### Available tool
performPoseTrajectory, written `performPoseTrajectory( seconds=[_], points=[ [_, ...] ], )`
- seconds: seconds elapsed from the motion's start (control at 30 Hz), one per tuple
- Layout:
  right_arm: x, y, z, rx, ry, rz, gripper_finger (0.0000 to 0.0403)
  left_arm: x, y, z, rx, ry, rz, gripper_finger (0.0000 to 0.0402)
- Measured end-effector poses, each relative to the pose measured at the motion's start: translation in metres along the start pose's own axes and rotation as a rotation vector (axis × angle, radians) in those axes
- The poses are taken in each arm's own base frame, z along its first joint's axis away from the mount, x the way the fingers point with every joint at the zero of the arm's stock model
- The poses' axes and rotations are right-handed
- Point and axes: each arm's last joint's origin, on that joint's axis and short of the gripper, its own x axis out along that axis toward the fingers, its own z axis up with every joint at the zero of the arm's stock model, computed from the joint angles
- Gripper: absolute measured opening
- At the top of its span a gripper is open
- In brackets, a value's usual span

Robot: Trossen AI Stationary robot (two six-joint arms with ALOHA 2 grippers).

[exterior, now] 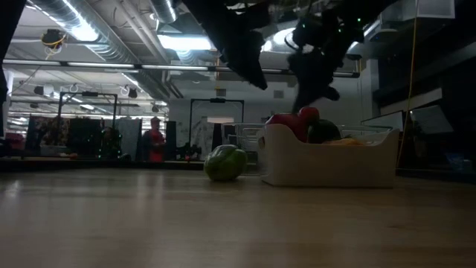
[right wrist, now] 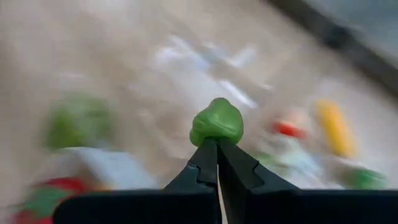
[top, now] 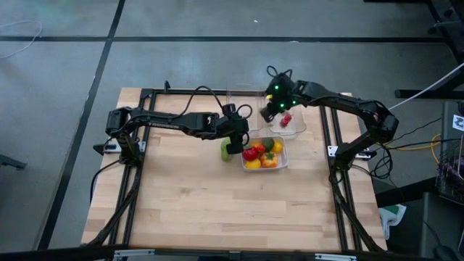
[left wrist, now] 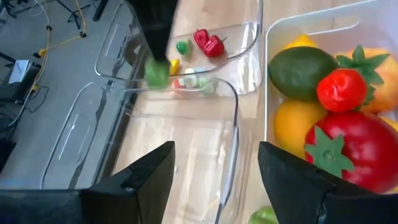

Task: Sort produce into baskets
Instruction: Put the green bell pepper into the right transparent bin

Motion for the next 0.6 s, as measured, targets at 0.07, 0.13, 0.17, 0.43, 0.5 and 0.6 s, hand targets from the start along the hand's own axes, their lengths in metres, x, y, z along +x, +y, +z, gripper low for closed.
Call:
performPoseTrajectory(
  seconds=[0.07,0.13,0.17,0.43,0.5,0.6],
  points=[
    [-0.002,-0.014,-0.001,0.007,0.019,-0.112,0.0004,0.0,0.0,-0.001,0.006,0.013,-0.002,0.0226],
    [-0.004,-0.026,-0.003,0.008,0.04,-0.208,0.0004,0.0,-0.001,-0.002,0.01,0.023,-0.005,0.0226],
    [-0.004,-0.031,-0.004,0.005,0.044,-0.247,0.0004,0.0,-0.001,-0.003,0.005,0.025,-0.005,0.0226],
    [0.012,-0.07,-0.03,0.087,0.128,-0.335,0.0004,0.0,-0.001,-0.004,-0.025,0.036,-0.006,0.0225],
    [0.017,-0.076,-0.037,0.103,0.138,-0.327,0.0004,0.0,-0.001,-0.004,-0.025,0.036,-0.006,0.0225],
    [0.024,-0.08,-0.048,0.113,0.162,-0.312,0.0004,0.0,-0.001,-0.004,-0.026,0.036,-0.006,0.0225]
  ],
)
